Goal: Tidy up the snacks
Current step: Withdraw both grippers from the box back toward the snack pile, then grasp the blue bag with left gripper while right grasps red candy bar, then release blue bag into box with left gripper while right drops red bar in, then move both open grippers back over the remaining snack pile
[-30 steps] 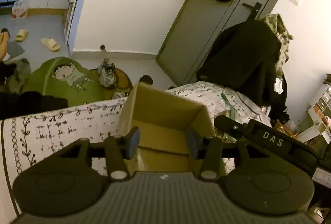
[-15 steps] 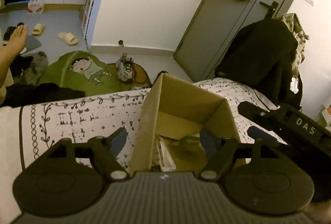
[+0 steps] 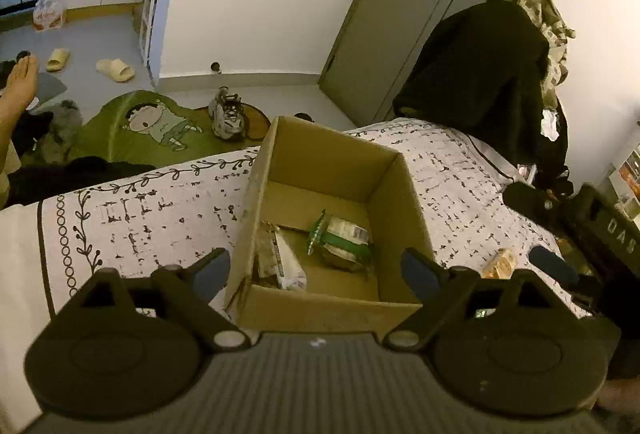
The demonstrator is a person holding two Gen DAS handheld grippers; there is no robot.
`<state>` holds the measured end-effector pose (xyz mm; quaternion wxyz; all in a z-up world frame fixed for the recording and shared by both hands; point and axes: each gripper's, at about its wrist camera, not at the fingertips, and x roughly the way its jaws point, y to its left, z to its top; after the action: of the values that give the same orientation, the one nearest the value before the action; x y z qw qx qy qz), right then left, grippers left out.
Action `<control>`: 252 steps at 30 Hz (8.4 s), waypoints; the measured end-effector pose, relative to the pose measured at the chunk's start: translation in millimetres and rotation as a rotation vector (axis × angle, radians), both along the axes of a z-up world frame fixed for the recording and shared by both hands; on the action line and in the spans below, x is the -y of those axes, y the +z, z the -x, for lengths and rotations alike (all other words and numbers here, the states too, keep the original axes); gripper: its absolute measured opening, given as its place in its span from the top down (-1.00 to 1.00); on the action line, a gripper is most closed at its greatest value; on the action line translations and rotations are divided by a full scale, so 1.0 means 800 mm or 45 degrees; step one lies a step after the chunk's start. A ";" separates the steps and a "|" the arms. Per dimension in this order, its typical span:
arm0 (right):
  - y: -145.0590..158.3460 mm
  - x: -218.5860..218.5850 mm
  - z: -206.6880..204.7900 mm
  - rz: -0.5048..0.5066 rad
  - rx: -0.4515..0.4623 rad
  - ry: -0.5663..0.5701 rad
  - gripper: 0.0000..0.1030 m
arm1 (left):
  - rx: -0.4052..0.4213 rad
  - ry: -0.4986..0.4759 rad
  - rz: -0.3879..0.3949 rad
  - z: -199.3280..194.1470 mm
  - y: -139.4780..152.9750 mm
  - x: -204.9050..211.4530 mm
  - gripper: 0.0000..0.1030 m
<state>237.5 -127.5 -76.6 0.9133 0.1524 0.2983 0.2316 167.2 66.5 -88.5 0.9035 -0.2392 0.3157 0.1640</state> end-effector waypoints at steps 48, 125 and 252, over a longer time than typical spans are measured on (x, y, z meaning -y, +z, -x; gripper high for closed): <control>-0.053 0.160 0.040 0.156 -0.329 -0.449 -0.83 | -0.011 -0.230 -0.047 0.003 -0.019 0.123 -0.99; -0.074 0.174 0.050 -0.087 -0.434 -0.428 0.72 | -0.006 -0.375 -0.091 -0.038 -0.072 0.183 0.36; -0.013 0.124 0.057 -0.114 -0.009 -0.205 -1.00 | 0.091 -0.181 -0.127 -0.009 0.031 0.087 -1.00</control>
<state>191.5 -227.0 -87.0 0.9202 0.2174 0.2775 0.1701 174.2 -3.5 -63.5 0.9343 -0.1765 0.2909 0.1065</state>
